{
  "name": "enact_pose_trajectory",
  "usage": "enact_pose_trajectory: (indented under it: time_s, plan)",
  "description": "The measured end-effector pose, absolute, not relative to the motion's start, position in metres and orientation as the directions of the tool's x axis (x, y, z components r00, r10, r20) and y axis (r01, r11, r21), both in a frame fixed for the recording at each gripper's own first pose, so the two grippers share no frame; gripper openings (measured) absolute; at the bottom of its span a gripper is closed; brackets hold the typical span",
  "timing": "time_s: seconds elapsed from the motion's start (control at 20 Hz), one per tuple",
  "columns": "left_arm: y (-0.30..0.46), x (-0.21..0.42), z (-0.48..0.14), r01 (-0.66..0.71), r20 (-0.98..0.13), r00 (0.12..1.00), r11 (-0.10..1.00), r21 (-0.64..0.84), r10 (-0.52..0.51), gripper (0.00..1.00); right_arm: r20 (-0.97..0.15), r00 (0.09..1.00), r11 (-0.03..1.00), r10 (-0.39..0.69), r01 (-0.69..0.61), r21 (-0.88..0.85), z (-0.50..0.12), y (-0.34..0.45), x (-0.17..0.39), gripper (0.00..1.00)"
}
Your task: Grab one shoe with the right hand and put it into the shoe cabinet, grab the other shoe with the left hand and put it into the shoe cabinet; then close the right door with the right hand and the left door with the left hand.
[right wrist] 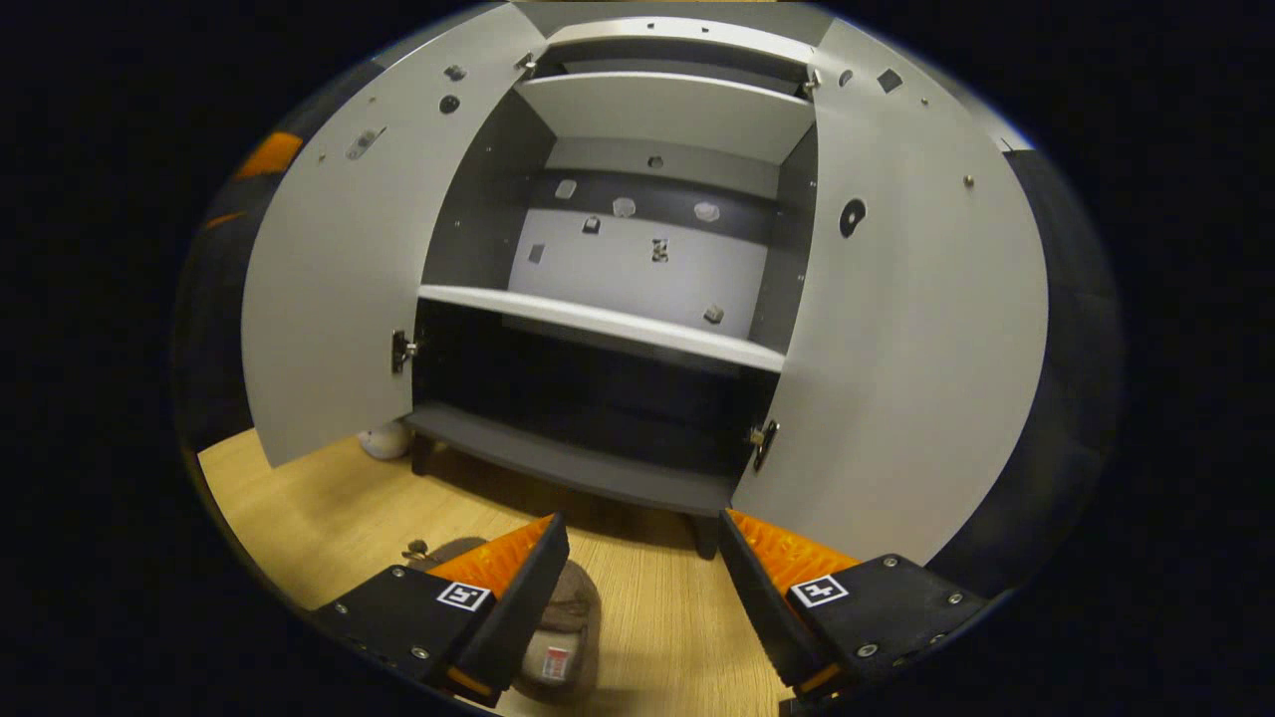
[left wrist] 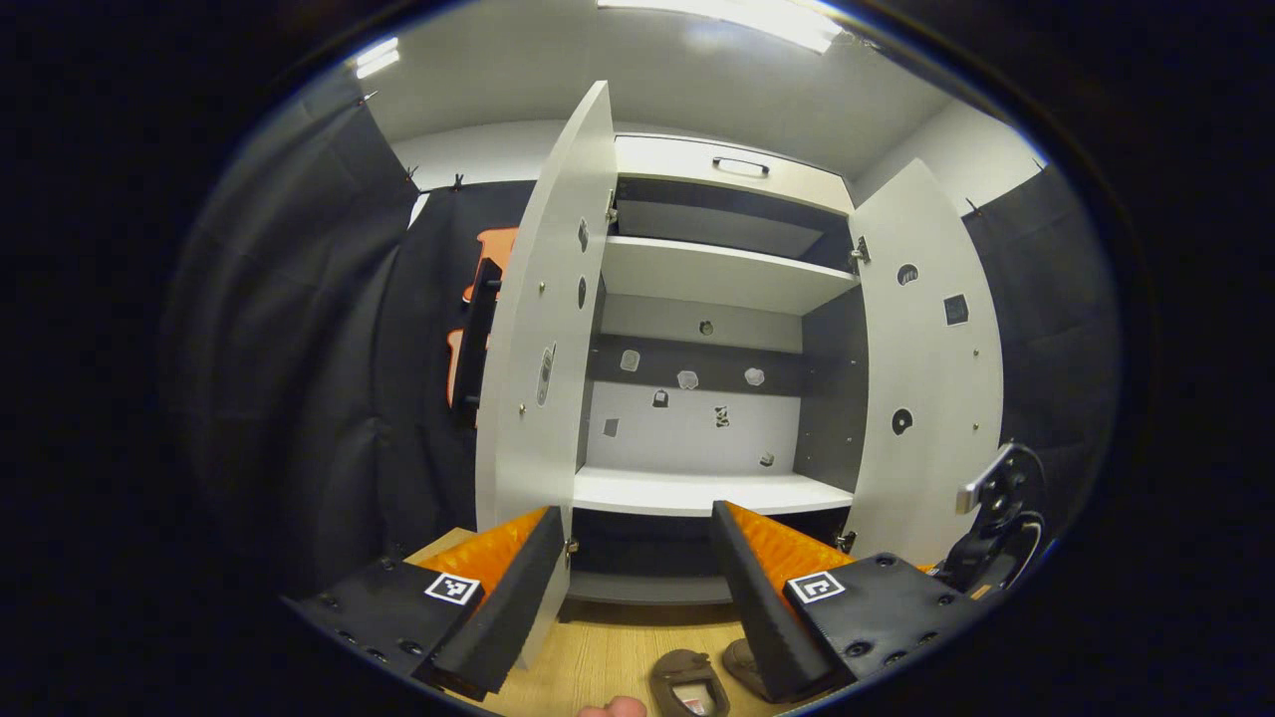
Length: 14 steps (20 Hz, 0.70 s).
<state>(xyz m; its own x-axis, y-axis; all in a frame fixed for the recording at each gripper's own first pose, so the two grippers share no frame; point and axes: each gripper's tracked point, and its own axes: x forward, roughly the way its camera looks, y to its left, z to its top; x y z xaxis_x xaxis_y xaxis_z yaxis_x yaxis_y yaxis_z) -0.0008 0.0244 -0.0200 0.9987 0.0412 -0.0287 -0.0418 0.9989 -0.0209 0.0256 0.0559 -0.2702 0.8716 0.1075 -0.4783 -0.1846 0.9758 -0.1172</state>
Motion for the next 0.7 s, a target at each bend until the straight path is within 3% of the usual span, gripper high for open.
enact_pose_trajectory:
  time_s: [0.35, 0.7]
  plan:
    - [0.033, 0.002, -0.024, -0.066, -0.038, 0.997, 0.998, -0.014, 0.065, 0.96, -0.702, 0.704, 0.969, 0.11, -0.232, -0.08, -0.369, 0.059, -0.008, 0.91]
    - [0.034, 0.0, -0.03, -0.074, -0.049, 0.996, 0.997, 0.0, 0.073, 0.96, -0.785, 0.603, 0.967, 0.142, -0.255, -0.021, -0.418, 0.065, -0.013, 0.83]
